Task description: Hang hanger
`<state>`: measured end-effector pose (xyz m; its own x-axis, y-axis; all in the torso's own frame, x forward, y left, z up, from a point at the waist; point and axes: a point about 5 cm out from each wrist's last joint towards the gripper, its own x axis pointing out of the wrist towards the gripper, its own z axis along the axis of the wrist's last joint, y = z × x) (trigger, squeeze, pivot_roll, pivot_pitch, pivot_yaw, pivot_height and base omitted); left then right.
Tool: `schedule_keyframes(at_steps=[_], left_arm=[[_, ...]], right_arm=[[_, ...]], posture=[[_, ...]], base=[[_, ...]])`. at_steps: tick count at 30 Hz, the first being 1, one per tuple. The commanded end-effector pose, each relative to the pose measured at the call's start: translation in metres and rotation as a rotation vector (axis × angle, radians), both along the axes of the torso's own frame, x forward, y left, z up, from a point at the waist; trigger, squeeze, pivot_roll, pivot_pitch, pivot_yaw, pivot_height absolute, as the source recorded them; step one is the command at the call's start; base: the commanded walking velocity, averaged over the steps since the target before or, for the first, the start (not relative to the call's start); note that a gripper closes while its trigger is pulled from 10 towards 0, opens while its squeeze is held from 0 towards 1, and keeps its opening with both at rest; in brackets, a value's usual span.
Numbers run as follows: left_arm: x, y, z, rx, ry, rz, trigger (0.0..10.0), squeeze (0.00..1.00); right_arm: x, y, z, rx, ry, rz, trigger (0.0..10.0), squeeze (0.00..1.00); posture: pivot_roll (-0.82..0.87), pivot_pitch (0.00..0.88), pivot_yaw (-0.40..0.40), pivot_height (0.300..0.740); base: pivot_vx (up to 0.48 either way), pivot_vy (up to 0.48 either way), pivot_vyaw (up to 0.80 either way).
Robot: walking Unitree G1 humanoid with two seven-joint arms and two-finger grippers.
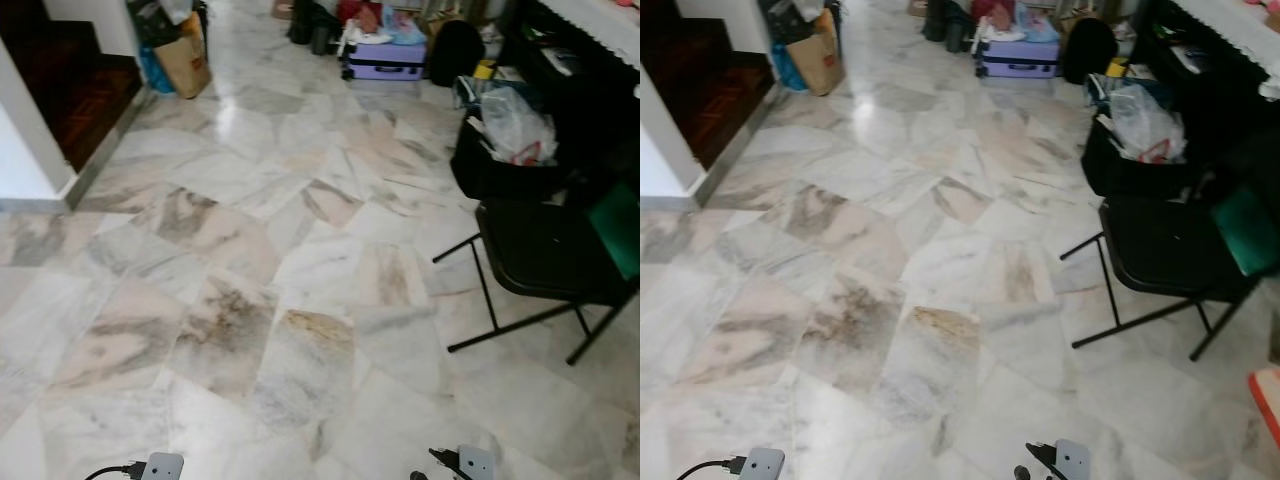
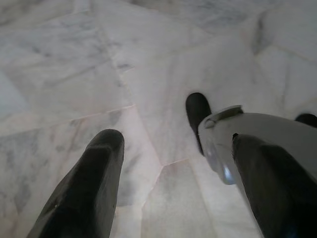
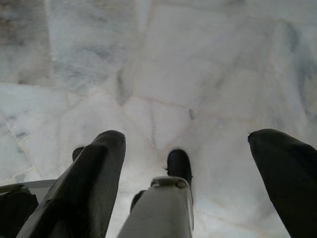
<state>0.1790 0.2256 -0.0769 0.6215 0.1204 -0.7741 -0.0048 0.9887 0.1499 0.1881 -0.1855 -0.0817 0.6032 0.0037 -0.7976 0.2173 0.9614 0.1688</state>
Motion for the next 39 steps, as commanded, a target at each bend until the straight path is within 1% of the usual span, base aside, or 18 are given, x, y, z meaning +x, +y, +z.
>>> schedule_keyframes(at_steps=[1,3,4,5,7,10,11,12,13,15,20,25,26,28,30,34,36,39], left_arm=[[-0.013,0.000,-0.006,-0.013,0.039,0.007,10.0,0.00],[-0.015,0.001,-0.007,-0.011,0.054,0.007,10.0,0.00],[-0.017,0.000,-0.008,-0.009,0.062,0.003,10.0,0.00],[-0.017,0.000,-0.008,-0.009,0.062,0.003,10.0,0.00],[-0.014,-0.001,-0.007,-0.015,0.053,0.001,10.0,0.00],[-0.007,0.000,-0.004,-0.014,0.036,0.003,10.0,0.00],[-0.005,0.000,-0.003,-0.013,0.032,0.002,10.0,0.00],[0.002,0.001,0.000,-0.012,0.015,0.003,10.0,0.00],[0.002,0.001,0.000,-0.012,0.015,0.003,10.0,0.00],[0.012,0.001,0.005,-0.013,-0.008,0.000,10.0,0.00],[0.019,0.002,0.009,-0.012,-0.016,-0.013,10.0,0.00],[0.016,0.007,0.009,-0.011,-0.012,0.002,10.0,0.00],[0.016,0.007,0.009,-0.011,-0.012,0.002,10.0,0.00],[0.012,0.005,0.006,-0.003,0.012,-0.022,10.0,0.00],[0.012,0.005,0.006,-0.010,0.008,-0.012,10.0,0.00],[0.012,0.002,0.005,-0.009,-0.004,-0.023,10.0,0.00],[0.011,-0.001,0.004,0.002,0.003,-0.040,10.0,0.00],[0.007,-0.005,0.001,-0.031,0.006,-0.008,10.0,0.00]], right_arm=[[-0.007,-0.003,-0.003,0.003,0.027,-0.027,10.0,0.00],[-0.008,-0.003,-0.004,0.003,0.029,-0.026,10.0,0.00],[-0.009,-0.002,-0.004,0.002,0.031,-0.024,10.0,0.00],[-0.009,-0.002,-0.004,0.002,0.031,-0.024,10.0,0.00],[-0.009,-0.001,-0.004,0.009,0.027,-0.030,10.0,0.00],[-0.006,0.001,-0.003,0.005,0.028,-0.020,10.0,0.00],[-0.006,0.001,-0.003,0.004,0.026,-0.017,10.0,0.00],[-0.002,0.003,-0.002,0.005,0.021,-0.013,10.0,0.00],[-0.002,0.003,-0.002,0.005,0.021,-0.013,10.0,0.00],[0.003,0.006,0.000,0.010,0.009,-0.009,10.0,0.00],[0.012,0.012,0.004,0.024,-0.012,-0.004,10.0,0.00],[0.016,0.018,0.006,0.033,-0.017,0.003,10.0,0.00],[0.016,0.018,0.006,0.033,-0.017,0.003,10.0,0.00],[0.016,0.021,0.006,0.037,-0.017,-0.009,10.0,0.00],[0.015,0.021,0.005,0.035,-0.014,-0.008,10.0,0.00],[0.012,0.019,0.003,0.028,-0.001,-0.009,10.0,0.00],[0.010,0.017,0.002,0.019,0.008,-0.004,10.0,0.00],[0.005,0.013,0.000,0.004,0.025,-0.003,10.0,0.00]], posture=[[0.16,0.132,-0.061,0.740],[0.16,0.128,-0.060,0.740],[0.15,0.111,-0.060,0.740],[0.15,0.111,-0.060,0.740],[0.15,0.078,-0.057,0.740],[0.16,0.039,-0.059,0.740],[0.16,0.039,-0.059,0.740],[0.16,0.008,-0.055,0.740],[0.16,0.008,-0.055,0.740],[0.17,0.000,-0.047,0.740],[0.19,0.000,-0.030,0.740],[0.17,0.000,-0.003,0.740],[0.17,0.000,-0.003,0.740],[0.16,0.000,0.001,0.740],[0.15,0.000,0.002,0.740],[0.15,0.000,-0.003,0.740],[0.15,0.000,-0.007,0.740],[0.15,0.000,-0.016,0.740]], base=[[0.000,0.000,-0.76],[0.000,0.000,-0.76],[0.000,0.000,-0.76],[0.000,0.000,-0.76],[0.000,0.000,-0.76],[0.000,0.000,-0.76],[0.000,0.000,-0.76],[0.000,0.000,-0.76],[0.000,0.000,-0.76],[0.000,0.000,-0.76],[0.000,0.000,-0.75],[0.000,0.000,-0.76],[0.000,0.000,-0.75],[0.000,0.000,-0.75],[0.000,0.000,-0.75],[0.000,0.000,-0.75],[0.000,-0.480,-0.75],[0.000,-0.275,-0.75]])
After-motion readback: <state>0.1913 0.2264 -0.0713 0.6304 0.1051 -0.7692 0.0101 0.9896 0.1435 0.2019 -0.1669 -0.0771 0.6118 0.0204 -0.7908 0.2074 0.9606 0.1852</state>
